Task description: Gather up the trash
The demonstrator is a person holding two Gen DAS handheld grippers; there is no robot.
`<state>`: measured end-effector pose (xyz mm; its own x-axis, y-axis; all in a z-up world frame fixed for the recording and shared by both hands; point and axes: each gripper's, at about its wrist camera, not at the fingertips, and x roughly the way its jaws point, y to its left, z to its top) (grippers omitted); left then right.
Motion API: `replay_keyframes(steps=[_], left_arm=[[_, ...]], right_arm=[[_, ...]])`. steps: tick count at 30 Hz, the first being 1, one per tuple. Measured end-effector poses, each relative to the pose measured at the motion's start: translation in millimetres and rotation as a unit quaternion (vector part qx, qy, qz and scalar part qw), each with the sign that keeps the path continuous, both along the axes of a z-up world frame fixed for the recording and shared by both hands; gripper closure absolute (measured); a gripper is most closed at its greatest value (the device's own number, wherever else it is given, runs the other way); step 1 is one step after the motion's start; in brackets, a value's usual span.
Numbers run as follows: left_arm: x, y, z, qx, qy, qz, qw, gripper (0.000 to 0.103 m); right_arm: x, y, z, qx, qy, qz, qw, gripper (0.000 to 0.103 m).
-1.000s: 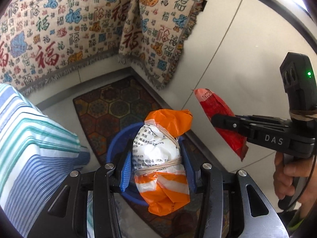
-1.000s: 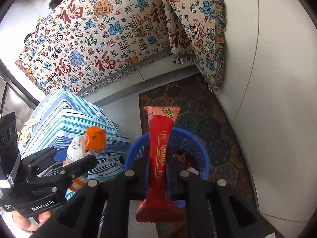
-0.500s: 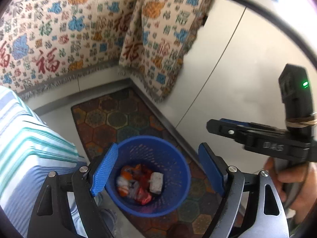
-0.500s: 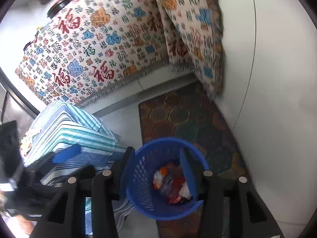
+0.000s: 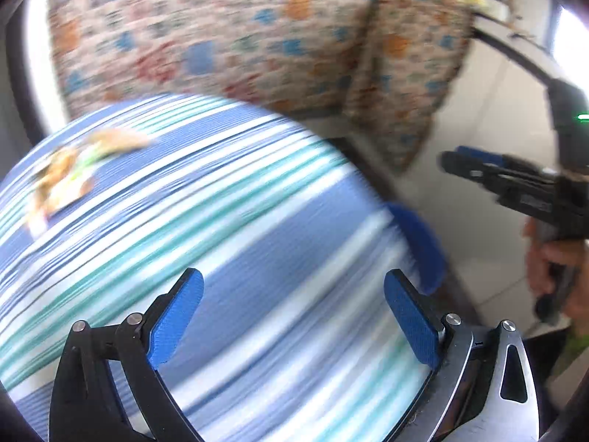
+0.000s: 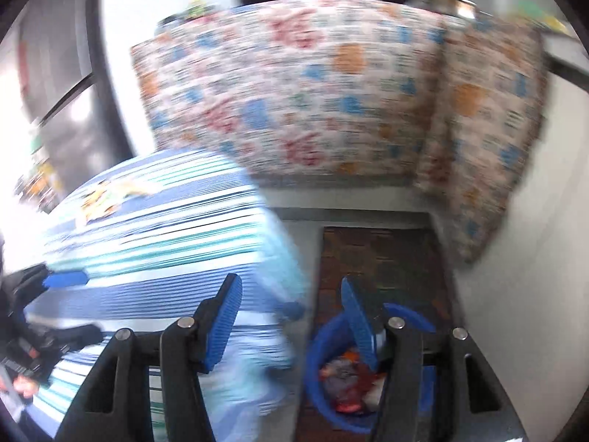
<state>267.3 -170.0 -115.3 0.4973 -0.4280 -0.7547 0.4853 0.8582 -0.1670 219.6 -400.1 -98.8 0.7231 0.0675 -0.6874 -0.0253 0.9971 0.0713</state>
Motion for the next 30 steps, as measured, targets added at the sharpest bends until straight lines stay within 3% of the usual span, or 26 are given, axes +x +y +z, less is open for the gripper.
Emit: replay_keyframes(steps=[7, 12, 17, 26, 30], left_arm=[[21.8, 117.6, -33.4, 0.049, 0.006, 0.122, 0.9912, 0.004], [42.9, 160.6, -48.6, 0.059, 0.012, 0.167, 0.9842, 0.004], [70.4, 174.4, -54.1, 0.078, 0.008, 0.173, 0.9817, 0.003], [143.5, 180.8, -54.8, 0.079, 0.006, 0.197, 0.9772, 0.004], [160.1, 177.9, -51.5, 0.082, -0.008, 0.189, 0.9785, 0.017]], right_arm=[[15.7, 147.0, -32.6, -0.039, 0.038, 0.128, 0.990, 0.044], [28.2, 202.5, -47.9, -0.057, 0.056, 0.168, 0.983, 0.044], [43.0, 218.6, -58.9, -0.059, 0.066, 0.177, 0.980, 0.043], [58.5, 222.5, -61.0, -0.046, 0.068, 0.171, 0.982, 0.033], [59.5, 222.9, -61.9, -0.045, 0.068, 0.172, 0.982, 0.033]])
